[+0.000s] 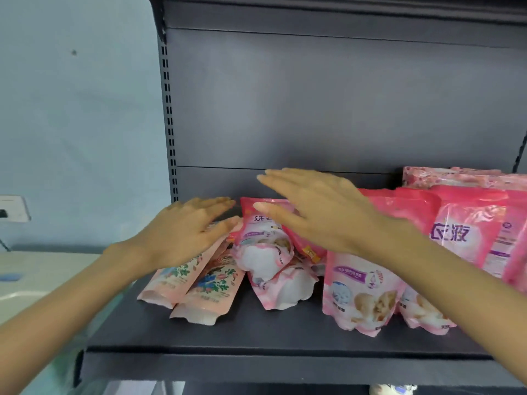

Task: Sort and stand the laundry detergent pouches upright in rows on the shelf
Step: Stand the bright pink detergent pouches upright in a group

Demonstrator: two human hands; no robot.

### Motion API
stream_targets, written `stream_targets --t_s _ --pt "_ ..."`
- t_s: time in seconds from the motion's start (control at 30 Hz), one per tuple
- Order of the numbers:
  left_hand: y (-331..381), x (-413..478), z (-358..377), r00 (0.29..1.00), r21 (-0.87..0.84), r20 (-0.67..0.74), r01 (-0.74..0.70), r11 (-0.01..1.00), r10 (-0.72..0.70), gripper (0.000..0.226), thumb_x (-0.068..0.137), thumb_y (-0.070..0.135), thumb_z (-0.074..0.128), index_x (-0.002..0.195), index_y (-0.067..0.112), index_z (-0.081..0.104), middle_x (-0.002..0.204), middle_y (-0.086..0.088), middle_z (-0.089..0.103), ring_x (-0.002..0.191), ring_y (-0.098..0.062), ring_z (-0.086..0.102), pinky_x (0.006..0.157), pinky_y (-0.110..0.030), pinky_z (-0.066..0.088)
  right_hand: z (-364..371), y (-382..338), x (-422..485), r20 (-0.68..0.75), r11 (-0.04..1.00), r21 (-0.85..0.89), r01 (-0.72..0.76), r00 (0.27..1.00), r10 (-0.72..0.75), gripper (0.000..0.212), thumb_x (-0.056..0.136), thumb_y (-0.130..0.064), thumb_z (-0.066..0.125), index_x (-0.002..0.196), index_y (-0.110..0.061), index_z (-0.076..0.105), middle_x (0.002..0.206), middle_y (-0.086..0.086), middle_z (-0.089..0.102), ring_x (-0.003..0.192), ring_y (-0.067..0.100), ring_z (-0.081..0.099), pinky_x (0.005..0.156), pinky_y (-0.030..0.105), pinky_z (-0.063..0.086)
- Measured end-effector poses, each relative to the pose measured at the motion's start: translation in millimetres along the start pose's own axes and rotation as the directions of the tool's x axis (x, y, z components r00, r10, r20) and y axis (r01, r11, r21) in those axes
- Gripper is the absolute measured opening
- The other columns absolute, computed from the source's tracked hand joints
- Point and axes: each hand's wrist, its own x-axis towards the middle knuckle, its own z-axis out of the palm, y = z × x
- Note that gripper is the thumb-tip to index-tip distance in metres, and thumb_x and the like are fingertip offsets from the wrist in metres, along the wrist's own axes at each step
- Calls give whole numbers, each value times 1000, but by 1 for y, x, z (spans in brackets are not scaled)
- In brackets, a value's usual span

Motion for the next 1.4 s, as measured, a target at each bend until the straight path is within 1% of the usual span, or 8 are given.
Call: stream_targets --t_s 0.13,0.4,0.5,0.73,0.87,1.13,1.27,1.4 --pt "-27 -9 13 997 101 -9 81 992 -81 92 67 69 -10 145 34 22 153 16 21 139 -9 24 112 -31 20 29 -10 10 89 1000 -28 8 996 -6 67 94 -59 15 150 -23 11 158 -4 10 145 13 10 115 33 16" --pt "-58 -3 21 986 101 5 168 981 -170 112 55 84 -22 145 35 23 152 16 24 139 -9 27 111 -33 23 67 -1 31 209 983 10 -181 962 175 72 94 -60 18 150 -18 2 159 5 1 146 22 5 115 41 22" --pt "-61 18 28 989 81 21 142 987 -144 85 78 75 -5 145 32 23 152 14 24 138 -11 28 111 -33 23 81 2 39 220 966 19 -258 944 247 72 94 -60 18 150 -18 3 159 6 2 145 25 6 114 41 18" --pt "-90 72 55 994 38 83 -69 997 65 83 77 67 2 145 28 27 152 11 27 138 -13 28 111 -33 23 106 -4 57 259 914 -1 -407 882 393 71 92 -60 20 150 -21 5 159 4 3 145 24 7 115 40 14" --pt "-110 110 58 973 37 94 -215 976 211 58 96 55 20 145 25 29 151 9 29 138 -14 29 110 -34 24 108 -5 80 288 833 -1 -553 797 530 76 90 -64 21 150 -22 3 159 2 0 146 22 4 117 43 13" --pt "-101 168 75 849 -80 27 -525 847 528 45 96 46 37 133 24 46 135 5 51 123 -20 47 98 -40 39 111 9 92 341 754 37 -655 718 607 82 86 -65 35 150 -22 6 159 2 3 146 20 1 119 41 9" --pt "-72 188 87 810 -185 76 -562 807 581 42 95 44 41 133 25 47 129 1 55 119 -21 48 95 -40 42 114 16 77 426 700 67 -711 655 624 77 87 -61 40 149 -30 8 158 1 6 146 17 4 118 37 9" --pt "-57 208 104 815 -212 137 -531 820 563 31 96 39 44 115 19 57 114 -1 61 110 -23 54 86 -41 46 123 24 71 419 686 17 -728 628 656 78 88 -62 40 150 -27 6 158 0 9 145 17 9 118 37 13"
